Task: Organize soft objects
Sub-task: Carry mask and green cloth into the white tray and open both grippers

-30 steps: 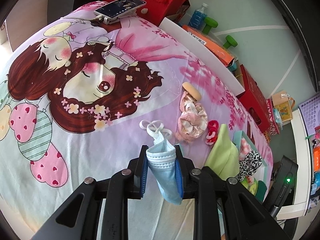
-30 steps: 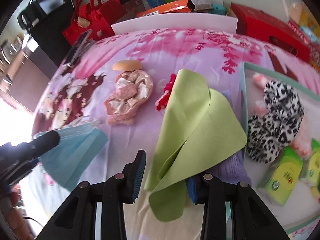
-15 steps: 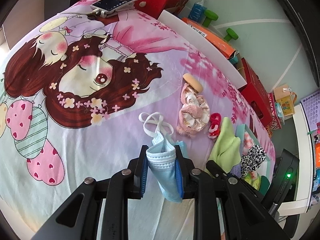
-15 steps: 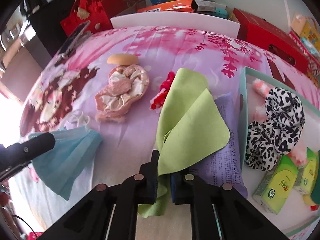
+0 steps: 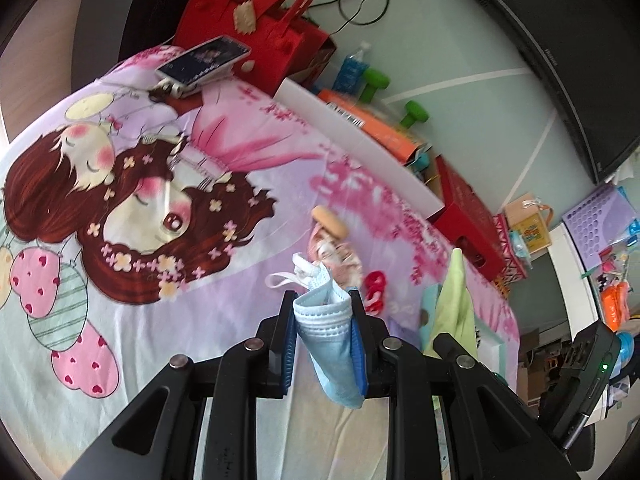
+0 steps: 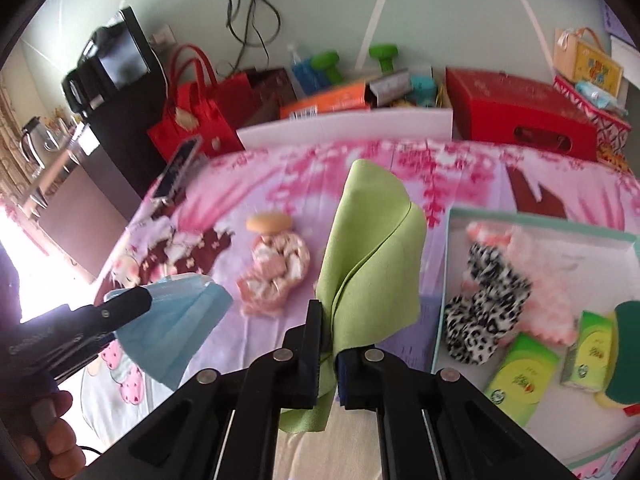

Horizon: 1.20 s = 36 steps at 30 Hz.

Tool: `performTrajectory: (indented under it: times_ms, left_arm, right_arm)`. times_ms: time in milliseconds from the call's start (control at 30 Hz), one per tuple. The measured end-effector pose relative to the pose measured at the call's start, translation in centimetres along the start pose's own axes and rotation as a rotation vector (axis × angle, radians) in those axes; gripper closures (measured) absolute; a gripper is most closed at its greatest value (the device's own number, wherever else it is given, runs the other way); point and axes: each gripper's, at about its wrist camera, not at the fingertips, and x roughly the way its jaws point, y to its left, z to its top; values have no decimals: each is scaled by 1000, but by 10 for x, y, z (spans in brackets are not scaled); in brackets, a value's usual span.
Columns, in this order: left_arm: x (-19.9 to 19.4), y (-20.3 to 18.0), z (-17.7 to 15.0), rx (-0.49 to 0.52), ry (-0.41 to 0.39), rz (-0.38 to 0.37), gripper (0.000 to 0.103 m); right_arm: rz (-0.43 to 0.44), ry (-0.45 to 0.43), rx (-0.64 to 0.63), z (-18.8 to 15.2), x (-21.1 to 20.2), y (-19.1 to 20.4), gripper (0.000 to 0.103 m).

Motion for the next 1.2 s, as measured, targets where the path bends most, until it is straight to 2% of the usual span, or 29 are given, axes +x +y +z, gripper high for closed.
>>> performTrajectory:
  times_ms: [200,433,633,800,1000,1200]
  left_arm:
    - [-3,-18,2,19,-13,-54,79]
    - [-12,-71,13,117,-39,-88,79]
    - [-7,-128,18,222,-48,-159,79]
    - [8,-167,11,287,-28,-231,79]
    - [40,-202,-16,371,30,-321,79]
    - [62,-220,-40,437,85,-380,79]
  right_arm:
    - [7,-46,-7,6,-15,1,97]
    - [-7,-126,30,15,-40,-20,97]
    - [-150,-215,100,21,-73,-61,97]
    - [-269,-217,194,17,-85,-103,97]
    - [-386,-206,305,8,-94,-146,97]
    - [-405,-189,411,-6,-100,-179,96]
